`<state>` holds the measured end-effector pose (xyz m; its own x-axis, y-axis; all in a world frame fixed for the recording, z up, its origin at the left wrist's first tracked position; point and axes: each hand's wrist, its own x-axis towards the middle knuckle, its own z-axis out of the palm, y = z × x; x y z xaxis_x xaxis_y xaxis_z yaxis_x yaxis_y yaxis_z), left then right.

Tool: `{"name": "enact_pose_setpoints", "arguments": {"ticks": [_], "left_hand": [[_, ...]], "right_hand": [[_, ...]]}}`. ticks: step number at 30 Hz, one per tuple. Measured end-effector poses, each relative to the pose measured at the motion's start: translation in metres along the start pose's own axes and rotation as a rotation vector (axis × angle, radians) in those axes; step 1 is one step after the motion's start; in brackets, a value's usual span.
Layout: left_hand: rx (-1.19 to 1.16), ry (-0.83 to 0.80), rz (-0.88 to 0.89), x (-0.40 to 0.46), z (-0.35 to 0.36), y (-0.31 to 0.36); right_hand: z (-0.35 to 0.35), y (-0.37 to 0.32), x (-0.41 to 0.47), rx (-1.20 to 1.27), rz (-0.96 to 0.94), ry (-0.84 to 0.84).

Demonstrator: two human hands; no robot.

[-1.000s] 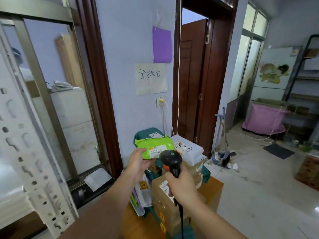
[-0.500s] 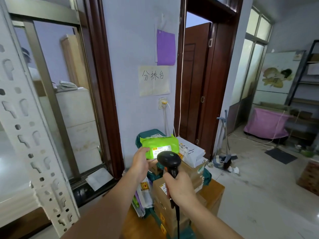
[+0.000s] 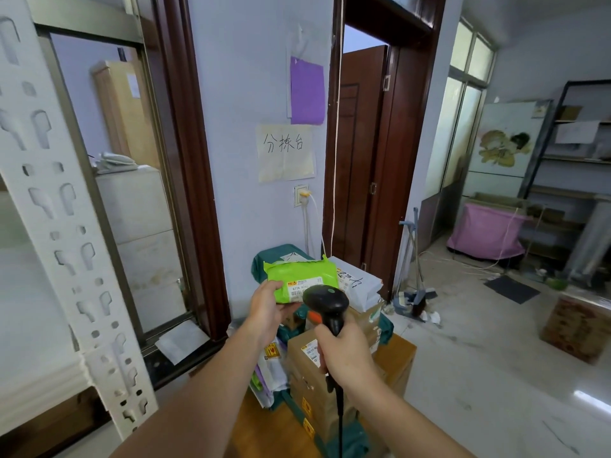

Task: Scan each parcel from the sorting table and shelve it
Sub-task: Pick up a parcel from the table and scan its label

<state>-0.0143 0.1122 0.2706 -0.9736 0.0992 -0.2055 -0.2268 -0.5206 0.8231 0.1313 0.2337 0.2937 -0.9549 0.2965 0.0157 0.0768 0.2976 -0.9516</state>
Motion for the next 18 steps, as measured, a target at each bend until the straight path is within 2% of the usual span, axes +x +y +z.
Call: {"name": "enact_pose_setpoints", "arguments": {"ticks": [11,18], "left_hand": [[0.0,-0.004,-0.026,-0.026,-0.01,-0.007],[-0.043,0.031,-0.005,-0.068,-0.015,-0.011]], "right_hand": [[-0.003,0.006,-0.036,-0.018,0.054,0.029],[-0.013,0.006,-0.069,-0.008,-0.003,-0.005]]}}
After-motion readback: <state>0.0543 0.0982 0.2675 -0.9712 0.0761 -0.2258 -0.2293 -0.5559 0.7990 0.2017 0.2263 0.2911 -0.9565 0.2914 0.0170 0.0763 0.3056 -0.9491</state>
